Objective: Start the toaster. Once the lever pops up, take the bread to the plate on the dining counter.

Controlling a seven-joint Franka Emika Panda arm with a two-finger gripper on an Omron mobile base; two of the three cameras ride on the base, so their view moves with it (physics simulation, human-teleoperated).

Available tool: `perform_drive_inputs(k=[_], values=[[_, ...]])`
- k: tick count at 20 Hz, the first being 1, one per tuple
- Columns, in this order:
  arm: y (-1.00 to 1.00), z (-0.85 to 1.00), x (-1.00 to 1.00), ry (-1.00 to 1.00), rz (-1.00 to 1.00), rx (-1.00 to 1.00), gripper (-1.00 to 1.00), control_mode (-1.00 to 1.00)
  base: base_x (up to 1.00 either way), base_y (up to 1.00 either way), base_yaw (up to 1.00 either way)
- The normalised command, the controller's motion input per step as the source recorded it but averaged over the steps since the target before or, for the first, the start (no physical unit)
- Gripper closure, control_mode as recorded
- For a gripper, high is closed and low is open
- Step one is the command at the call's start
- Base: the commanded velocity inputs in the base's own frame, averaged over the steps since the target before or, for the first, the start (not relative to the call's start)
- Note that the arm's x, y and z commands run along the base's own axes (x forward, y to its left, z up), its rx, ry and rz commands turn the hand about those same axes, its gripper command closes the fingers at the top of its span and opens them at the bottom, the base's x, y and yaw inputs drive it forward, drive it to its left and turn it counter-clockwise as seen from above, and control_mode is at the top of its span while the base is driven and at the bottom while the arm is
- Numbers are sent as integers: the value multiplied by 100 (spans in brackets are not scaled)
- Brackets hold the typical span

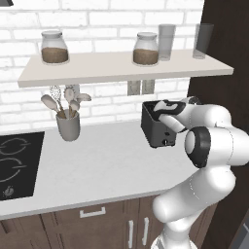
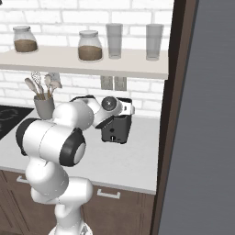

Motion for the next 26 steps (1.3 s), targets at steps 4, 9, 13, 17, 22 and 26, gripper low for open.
perform_drive_inputs(k=[4,9,13,17,22,26], values=[[0,0,0,0,0,0,-100,-100,0,0,0],[0,0,0,0,0,0,-100,-100,0,0,0],[0,0,0,0,0,0,-100,-100,0,0,0],[0,0,0,0,0,0,-100,-100,0,0,0],[0,0,0,0,0,0,-100,-100,0,0,0],[0,0,0,0,0,0,-100,-100,0,0,0]])
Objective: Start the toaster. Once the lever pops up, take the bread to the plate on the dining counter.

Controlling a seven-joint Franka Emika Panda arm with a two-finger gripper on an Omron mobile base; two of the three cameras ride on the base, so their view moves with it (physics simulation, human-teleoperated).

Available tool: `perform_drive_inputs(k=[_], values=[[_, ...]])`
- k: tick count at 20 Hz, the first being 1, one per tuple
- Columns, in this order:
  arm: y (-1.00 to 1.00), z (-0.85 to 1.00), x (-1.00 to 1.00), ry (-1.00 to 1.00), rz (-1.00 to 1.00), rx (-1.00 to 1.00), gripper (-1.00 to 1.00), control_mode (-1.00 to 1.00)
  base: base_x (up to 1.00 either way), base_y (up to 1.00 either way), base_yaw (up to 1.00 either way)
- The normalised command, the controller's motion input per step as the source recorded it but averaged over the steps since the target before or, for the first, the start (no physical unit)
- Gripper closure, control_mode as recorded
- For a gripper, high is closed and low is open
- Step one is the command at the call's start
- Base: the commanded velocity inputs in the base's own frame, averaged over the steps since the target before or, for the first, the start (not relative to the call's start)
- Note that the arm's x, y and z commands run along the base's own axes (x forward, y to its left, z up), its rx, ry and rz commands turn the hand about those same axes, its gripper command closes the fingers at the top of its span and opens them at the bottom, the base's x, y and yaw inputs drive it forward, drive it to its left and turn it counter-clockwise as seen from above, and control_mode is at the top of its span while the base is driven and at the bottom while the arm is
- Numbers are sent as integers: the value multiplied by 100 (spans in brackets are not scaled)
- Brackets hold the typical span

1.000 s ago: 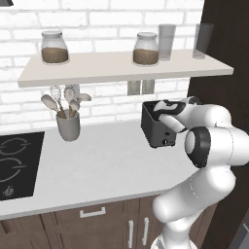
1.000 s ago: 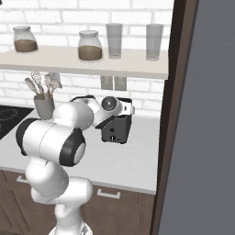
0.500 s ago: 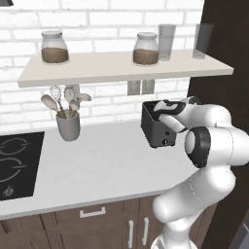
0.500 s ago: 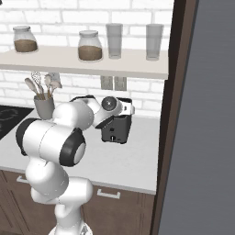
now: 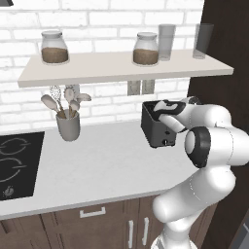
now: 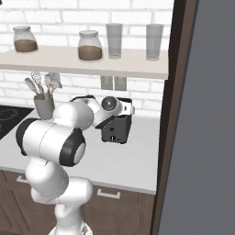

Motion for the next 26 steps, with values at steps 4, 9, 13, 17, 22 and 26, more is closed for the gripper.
perform_drive_inputs(k=[4,9,13,17,22,26], values=[[0,0,0,0,0,0,-100,-100,0,0,0],[0,0,0,0,0,0,-100,-100,0,0,0],[0,0,0,0,0,0,-100,-100,0,0,0],[0,0,0,0,0,0,-100,-100,0,0,0],[0,0,0,0,0,0,-100,-100,0,0,0],[0,0,0,0,0,0,-100,-100,0,0,0]])
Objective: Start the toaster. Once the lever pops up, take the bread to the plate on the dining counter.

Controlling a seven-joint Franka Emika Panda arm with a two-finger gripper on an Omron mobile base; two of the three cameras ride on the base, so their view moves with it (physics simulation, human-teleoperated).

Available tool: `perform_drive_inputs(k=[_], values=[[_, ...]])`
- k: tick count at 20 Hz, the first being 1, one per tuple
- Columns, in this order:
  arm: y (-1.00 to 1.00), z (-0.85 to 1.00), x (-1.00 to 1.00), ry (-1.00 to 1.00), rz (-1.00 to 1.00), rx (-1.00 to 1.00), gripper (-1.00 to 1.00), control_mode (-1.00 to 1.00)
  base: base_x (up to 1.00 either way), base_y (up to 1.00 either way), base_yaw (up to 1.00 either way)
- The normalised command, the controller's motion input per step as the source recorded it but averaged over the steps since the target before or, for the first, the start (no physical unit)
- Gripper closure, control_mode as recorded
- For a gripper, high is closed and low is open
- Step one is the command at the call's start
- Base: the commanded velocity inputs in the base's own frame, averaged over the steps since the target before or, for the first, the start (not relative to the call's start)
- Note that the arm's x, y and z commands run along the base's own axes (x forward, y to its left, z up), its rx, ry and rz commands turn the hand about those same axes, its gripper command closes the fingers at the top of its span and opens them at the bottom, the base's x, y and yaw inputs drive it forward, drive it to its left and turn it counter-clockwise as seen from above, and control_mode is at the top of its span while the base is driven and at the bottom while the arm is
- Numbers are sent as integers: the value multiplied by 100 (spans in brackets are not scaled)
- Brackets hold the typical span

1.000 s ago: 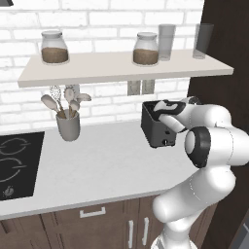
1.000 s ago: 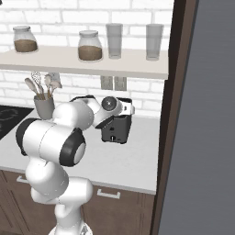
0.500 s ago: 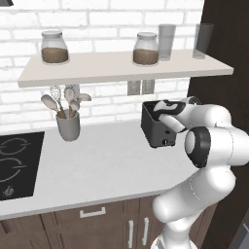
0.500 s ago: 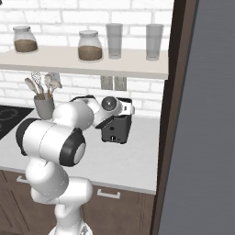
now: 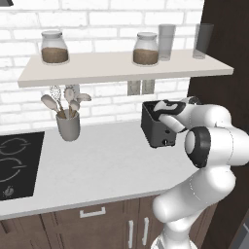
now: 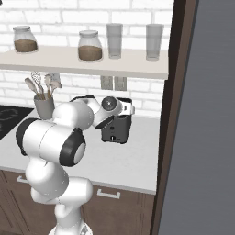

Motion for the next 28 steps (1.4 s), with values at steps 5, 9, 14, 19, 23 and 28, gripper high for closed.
perform_drive_inputs(k=[5,9,14,19,23,28], values=[[0,0,0,0,0,0,-100,-100,0,0,0],[0,0,0,0,0,0,-100,-100,0,0,0],[0,0,0,0,0,0,-100,-100,0,0,0],[0,0,0,0,0,0,-100,-100,0,0,0],[0,0,0,0,0,0,-100,-100,0,0,0],[0,0,0,0,0,0,-100,-100,0,0,0]])
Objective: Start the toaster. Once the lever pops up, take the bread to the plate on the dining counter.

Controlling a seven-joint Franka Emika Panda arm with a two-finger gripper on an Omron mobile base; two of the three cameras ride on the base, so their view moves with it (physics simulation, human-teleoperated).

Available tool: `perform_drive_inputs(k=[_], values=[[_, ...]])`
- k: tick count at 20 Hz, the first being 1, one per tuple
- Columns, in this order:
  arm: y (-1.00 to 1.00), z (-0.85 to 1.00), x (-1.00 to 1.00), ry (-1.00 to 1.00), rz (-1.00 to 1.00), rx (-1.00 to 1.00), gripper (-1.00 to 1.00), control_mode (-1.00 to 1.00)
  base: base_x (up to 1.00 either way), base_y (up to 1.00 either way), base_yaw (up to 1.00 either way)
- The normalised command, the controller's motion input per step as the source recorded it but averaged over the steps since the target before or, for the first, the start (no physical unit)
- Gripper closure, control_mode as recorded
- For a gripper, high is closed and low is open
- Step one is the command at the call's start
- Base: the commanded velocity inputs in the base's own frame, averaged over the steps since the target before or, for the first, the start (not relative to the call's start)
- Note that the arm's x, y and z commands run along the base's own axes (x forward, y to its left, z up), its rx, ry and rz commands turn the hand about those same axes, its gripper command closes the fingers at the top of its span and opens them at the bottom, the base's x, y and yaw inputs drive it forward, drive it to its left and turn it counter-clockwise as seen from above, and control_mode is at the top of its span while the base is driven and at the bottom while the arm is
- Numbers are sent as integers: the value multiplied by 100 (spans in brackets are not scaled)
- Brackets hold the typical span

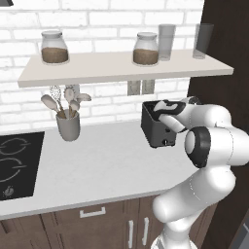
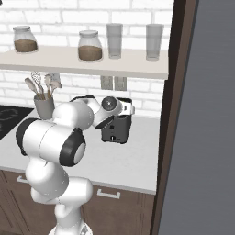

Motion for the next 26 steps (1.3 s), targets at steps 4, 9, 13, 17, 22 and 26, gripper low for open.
perform_drive_inputs(k=[4,9,13,17,22,26], values=[[0,0,0,0,0,0,-100,-100,0,0,0],[0,0,0,0,0,0,-100,-100,0,0,0],[0,0,0,0,0,0,-100,-100,0,0,0],[0,0,0,0,0,0,-100,-100,0,0,0],[0,0,0,0,0,0,-100,-100,0,0,0],[0,0,0,0,0,0,-100,-100,0,0,0]])
